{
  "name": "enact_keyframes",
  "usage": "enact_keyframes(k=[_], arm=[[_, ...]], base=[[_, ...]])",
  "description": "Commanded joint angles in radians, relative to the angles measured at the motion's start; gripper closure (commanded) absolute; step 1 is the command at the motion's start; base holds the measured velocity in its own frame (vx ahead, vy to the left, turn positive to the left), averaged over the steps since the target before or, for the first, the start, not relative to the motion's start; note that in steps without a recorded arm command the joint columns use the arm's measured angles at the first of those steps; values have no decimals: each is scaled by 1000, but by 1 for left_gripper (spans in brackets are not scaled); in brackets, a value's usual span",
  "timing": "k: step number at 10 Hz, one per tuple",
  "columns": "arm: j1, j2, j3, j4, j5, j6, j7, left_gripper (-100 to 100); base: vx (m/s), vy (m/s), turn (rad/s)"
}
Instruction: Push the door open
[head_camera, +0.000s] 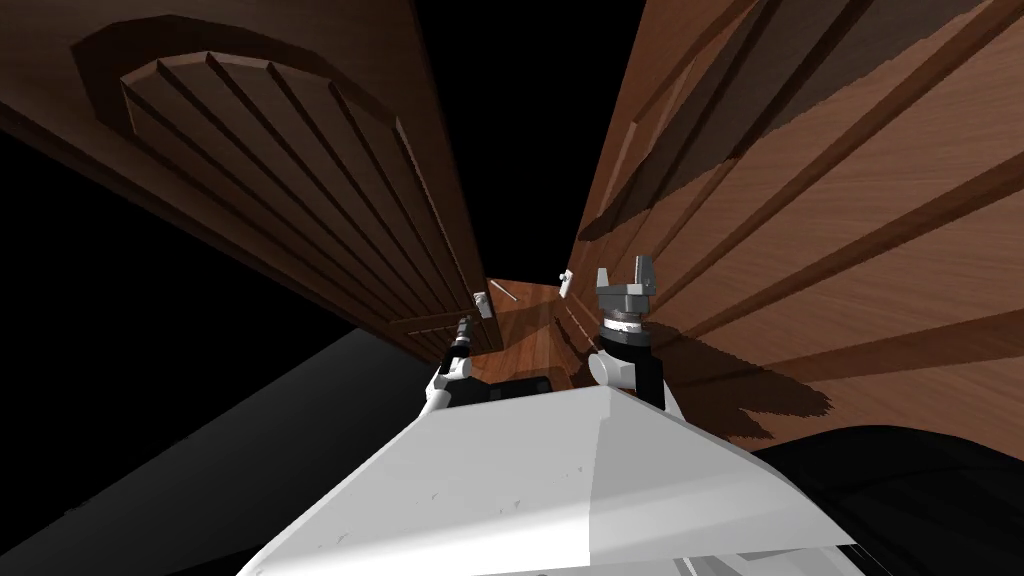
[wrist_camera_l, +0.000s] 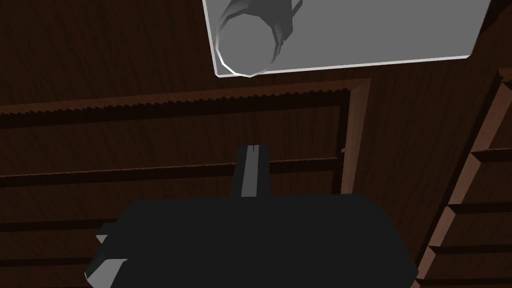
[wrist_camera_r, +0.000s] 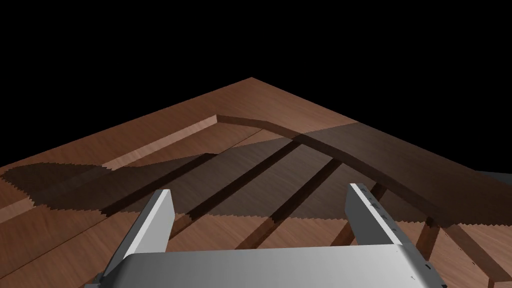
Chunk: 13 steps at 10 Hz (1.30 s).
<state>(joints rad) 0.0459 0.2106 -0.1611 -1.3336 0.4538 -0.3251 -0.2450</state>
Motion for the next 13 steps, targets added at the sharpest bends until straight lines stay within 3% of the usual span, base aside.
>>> enact_keyframes(k=[1,3,5,13], arm=[[7,0,-8,-12,5,7,-1,-100],[15,-1,-16,-28,10,16,-3,-100],[9,-3,-11,-16,6,10,-2,-100],[-23,-21,14,34,-8,-18,2,-100]], base=[[-253,-50,26],[-240,-85,22],[-5,-28,-7],[199,-10,-32]])
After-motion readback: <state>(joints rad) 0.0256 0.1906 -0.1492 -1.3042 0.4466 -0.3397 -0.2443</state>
